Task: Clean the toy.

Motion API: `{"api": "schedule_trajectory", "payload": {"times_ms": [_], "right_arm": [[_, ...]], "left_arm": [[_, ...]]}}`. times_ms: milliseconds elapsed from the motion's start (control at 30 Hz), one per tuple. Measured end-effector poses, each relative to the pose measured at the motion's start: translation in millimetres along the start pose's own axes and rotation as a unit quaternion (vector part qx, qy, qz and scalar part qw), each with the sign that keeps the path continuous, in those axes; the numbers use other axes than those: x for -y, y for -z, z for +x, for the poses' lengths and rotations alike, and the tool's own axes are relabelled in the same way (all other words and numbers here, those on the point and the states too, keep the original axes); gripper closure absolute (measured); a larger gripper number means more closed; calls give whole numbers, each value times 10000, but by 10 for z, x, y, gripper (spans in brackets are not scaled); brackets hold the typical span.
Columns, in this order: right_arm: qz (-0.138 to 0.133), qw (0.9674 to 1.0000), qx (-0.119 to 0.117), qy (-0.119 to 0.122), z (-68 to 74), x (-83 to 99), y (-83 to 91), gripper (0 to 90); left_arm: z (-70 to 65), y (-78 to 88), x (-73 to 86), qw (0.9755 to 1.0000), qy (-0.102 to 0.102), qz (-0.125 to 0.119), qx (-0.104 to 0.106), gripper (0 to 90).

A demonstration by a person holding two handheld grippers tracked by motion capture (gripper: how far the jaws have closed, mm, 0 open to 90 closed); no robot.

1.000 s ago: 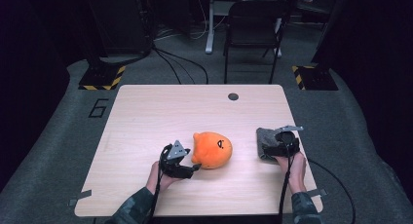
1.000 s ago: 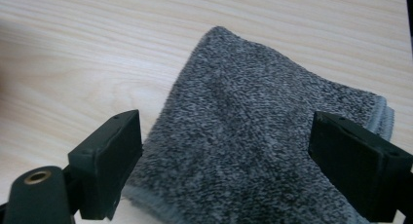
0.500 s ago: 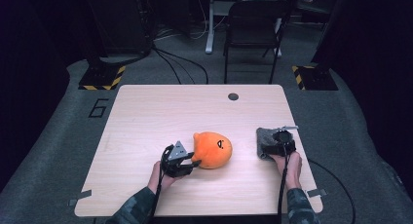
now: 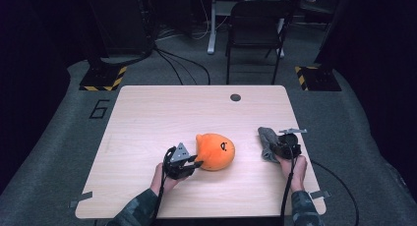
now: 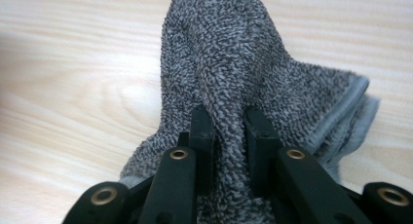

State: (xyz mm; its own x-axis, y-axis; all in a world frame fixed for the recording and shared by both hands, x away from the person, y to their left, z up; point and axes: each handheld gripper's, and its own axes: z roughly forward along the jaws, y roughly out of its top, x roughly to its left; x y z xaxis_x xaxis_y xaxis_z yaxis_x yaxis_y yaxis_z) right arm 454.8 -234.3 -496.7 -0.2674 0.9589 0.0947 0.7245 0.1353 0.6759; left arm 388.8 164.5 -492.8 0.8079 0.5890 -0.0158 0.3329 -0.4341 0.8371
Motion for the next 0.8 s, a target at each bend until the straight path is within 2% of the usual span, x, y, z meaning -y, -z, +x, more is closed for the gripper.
{"api": "schedule_trajectory", "payload": {"times_ms": [33, 67, 233, 267, 333, 367, 433, 467, 500, 533, 633, 800], "right_arm": [[-39, 10000, -41, -50, 22, -14, 41, 769], [-125, 9999, -86, 31, 29, -29, 78, 769], [-469, 9982, -333, 137, 164, -135, 350, 768], [-469, 9982, -333, 137, 164, -135, 350, 768], [-610, 9970, -451, 180, 231, -180, 468, 768], [-736, 9953, -571, 266, 298, -224, 568, 768], [-783, 9944, -645, 312, 338, -247, 608, 767], [-812, 9938, -670, 348, 381, -269, 643, 768], [-866, 9919, -813, 454, 473, -312, 689, 768], [-866, 9919, -813, 454, 473, -312, 689, 768], [-865, 9898, -937, 634, 633, -356, 737, 767], [-934, 9830, -1208, 1021, 989, -433, 855, 765]], "left_arm": [[0, 0, 0, 10000, 0, 0, 0, 705], [-1, 0, -6, 10000, 6, -7, -3, 705], [-11, 4, -24, 10000, -10, -7, -22, 705], [-11, 4, -24, 10000, -10, -7, -22, 705], [-17, 2, -30, 10000, -5, -22, -26, 705], [-16, 0, -37, 10000, -4, -18, -30, 707], [-12, 0, -41, 10000, -14, -30, -51, 710], [-11, -3, -44, 10000, -6, -34, -66, 710], [-9, -2, -49, 10000, 2, -18, -48, 715], [-12, -3, -52, 10000, 28, -25, -50, 715], [-19, -7, -57, 10000, 21, -36, -64, 719], [-25, -10, -63, 9999, 51, -47, -86, 724]]}}
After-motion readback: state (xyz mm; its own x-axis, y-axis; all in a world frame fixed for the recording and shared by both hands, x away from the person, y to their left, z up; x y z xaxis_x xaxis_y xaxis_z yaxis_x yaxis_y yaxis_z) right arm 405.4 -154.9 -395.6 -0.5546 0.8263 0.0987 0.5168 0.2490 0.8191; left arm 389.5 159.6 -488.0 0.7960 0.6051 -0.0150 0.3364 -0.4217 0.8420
